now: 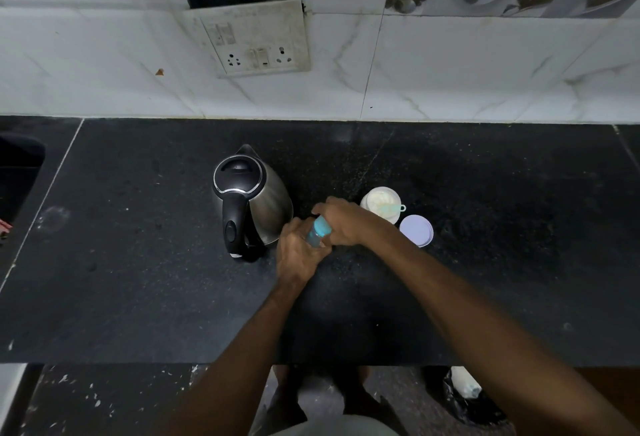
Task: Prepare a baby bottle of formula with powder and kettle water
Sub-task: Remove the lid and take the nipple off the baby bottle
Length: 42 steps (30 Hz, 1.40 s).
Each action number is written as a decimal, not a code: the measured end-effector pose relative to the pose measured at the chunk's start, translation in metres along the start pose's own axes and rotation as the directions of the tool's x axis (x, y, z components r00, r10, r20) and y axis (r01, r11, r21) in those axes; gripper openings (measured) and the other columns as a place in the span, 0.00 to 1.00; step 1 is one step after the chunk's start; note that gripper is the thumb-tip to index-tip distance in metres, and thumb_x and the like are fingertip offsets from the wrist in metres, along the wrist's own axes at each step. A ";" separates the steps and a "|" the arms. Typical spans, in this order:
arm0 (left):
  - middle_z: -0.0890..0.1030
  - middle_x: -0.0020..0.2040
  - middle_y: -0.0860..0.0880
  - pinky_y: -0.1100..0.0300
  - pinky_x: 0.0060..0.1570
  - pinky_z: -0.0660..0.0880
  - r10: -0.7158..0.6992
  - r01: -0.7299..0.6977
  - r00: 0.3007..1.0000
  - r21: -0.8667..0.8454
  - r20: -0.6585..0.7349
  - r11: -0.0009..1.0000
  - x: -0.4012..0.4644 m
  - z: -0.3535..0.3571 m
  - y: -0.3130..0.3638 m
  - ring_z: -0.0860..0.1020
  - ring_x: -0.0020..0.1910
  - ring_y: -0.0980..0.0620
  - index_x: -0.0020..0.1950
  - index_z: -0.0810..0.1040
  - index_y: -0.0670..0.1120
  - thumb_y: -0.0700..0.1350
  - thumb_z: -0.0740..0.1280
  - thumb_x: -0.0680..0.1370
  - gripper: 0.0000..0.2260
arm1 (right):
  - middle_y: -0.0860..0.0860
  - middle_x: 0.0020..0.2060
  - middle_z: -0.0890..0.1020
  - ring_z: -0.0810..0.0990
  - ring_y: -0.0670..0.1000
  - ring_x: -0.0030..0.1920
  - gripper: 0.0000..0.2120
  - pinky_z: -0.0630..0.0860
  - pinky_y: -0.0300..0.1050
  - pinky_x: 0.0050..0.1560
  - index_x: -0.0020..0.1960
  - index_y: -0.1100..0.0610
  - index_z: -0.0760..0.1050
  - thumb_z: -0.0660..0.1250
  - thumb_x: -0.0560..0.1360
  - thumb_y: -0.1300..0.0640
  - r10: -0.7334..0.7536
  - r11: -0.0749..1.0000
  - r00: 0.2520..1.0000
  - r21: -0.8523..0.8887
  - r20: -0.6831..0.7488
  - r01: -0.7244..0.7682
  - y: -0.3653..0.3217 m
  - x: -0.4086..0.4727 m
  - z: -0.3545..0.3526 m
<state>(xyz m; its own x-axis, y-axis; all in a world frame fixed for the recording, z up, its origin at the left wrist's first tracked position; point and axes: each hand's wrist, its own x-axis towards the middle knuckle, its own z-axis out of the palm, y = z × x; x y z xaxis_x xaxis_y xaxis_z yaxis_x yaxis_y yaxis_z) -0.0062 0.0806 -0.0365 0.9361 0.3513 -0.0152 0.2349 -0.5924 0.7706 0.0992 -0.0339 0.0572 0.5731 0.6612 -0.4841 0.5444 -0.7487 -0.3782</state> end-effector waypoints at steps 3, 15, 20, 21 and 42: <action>0.78 0.46 0.47 0.54 0.40 0.74 0.030 -0.029 1.000 0.084 -0.007 0.996 -0.002 0.003 0.004 0.76 0.46 0.48 0.55 0.84 0.43 0.46 0.80 0.69 0.17 | 0.59 0.68 0.72 0.76 0.57 0.64 0.37 0.75 0.48 0.60 0.78 0.57 0.66 0.77 0.74 0.50 0.061 0.989 0.995 0.130 0.083 -0.071 0.000 0.002 -0.006; 0.80 0.50 0.45 0.53 0.46 0.77 -0.035 0.034 0.999 -0.046 -0.032 0.998 -0.004 -0.010 -0.002 0.79 0.47 0.48 0.59 0.84 0.43 0.44 0.81 0.71 0.19 | 0.53 0.52 0.85 0.86 0.54 0.44 0.21 0.83 0.47 0.44 0.58 0.53 0.79 0.82 0.69 0.55 0.070 0.914 0.969 0.404 -0.238 0.033 0.015 -0.017 -0.028; 0.81 0.55 0.48 0.57 0.55 0.79 -0.164 0.154 0.986 -0.216 -0.029 0.964 -0.011 -0.012 -0.005 0.82 0.52 0.51 0.65 0.84 0.45 0.45 0.83 0.70 0.24 | 0.49 0.61 0.80 0.78 0.49 0.58 0.30 0.75 0.45 0.56 0.69 0.54 0.75 0.81 0.70 0.55 0.181 0.813 0.928 0.581 -0.326 0.046 0.019 -0.012 -0.036; 0.82 0.56 0.49 0.56 0.57 0.80 -0.193 0.180 0.981 -0.248 -0.029 0.952 -0.013 -0.011 -0.007 0.82 0.54 0.51 0.65 0.83 0.46 0.46 0.84 0.70 0.25 | 0.51 0.62 0.80 0.79 0.51 0.59 0.30 0.77 0.48 0.58 0.70 0.54 0.75 0.81 0.71 0.56 0.208 0.799 0.927 0.601 -0.314 0.024 0.019 -0.006 -0.032; 0.86 0.60 0.52 0.52 0.64 0.81 -0.293 0.273 0.956 -0.412 0.016 0.869 -0.036 -0.005 -0.032 0.84 0.59 0.56 0.60 0.81 0.61 0.47 0.86 0.66 0.26 | 0.60 0.70 0.73 0.74 0.62 0.69 0.36 0.74 0.55 0.65 0.75 0.59 0.67 0.77 0.74 0.47 0.327 0.945 0.901 0.086 -0.286 -0.316 0.011 0.077 0.046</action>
<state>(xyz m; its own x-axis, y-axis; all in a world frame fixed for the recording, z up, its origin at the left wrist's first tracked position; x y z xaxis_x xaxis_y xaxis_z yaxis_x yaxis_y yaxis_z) -0.0486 0.0908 -0.0573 0.8304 0.4978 -0.2501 0.3519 -0.1206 0.9282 0.1211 0.0062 -0.0211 0.8692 0.3643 -0.3343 0.2809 -0.9202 -0.2725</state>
